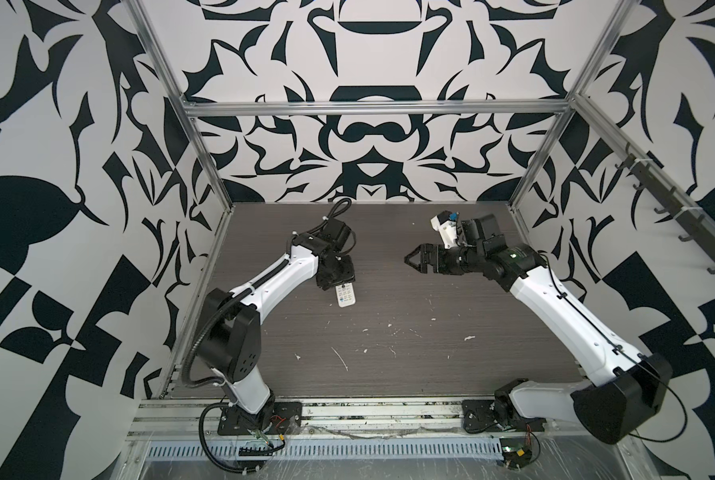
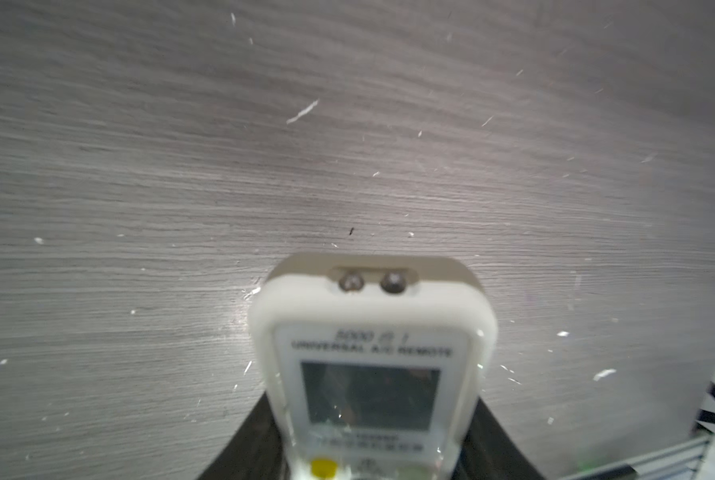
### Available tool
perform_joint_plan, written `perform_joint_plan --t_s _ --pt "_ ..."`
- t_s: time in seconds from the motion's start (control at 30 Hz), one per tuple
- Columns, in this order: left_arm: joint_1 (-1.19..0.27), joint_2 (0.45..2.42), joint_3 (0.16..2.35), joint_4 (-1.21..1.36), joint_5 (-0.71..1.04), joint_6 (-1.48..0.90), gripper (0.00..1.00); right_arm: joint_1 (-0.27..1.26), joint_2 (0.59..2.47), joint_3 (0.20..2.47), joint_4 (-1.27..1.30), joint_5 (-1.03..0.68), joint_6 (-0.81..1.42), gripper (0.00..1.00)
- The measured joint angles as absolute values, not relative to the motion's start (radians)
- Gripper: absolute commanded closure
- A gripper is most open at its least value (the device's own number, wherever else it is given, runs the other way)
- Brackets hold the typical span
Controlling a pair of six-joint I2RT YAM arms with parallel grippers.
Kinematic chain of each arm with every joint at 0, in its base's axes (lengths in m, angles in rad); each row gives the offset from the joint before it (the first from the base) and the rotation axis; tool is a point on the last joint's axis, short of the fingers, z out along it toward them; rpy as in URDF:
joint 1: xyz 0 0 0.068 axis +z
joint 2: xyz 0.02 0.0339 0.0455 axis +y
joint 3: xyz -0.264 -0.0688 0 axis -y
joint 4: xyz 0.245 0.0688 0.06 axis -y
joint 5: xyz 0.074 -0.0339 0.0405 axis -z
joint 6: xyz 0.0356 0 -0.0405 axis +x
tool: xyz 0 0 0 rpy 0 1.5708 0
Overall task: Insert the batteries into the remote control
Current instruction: 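Lower the remote face up onto the table with the left gripper and release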
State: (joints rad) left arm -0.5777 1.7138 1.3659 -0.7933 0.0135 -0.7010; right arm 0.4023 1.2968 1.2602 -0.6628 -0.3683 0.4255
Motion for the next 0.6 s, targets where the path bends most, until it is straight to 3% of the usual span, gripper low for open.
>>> perform_joint_plan --t_s 0.23,0.6 --pt "-0.663 1.879 1.424 -0.782 -0.017 -0.722 0.79 0.401 1.301 1.199 -0.7 -0.256 0.427 0.01" --pt "-0.705 2.046 1.507 -0.816 -0.042 -0.736 0.78 0.401 1.281 1.15 -0.701 -0.226 0.446 0.01"
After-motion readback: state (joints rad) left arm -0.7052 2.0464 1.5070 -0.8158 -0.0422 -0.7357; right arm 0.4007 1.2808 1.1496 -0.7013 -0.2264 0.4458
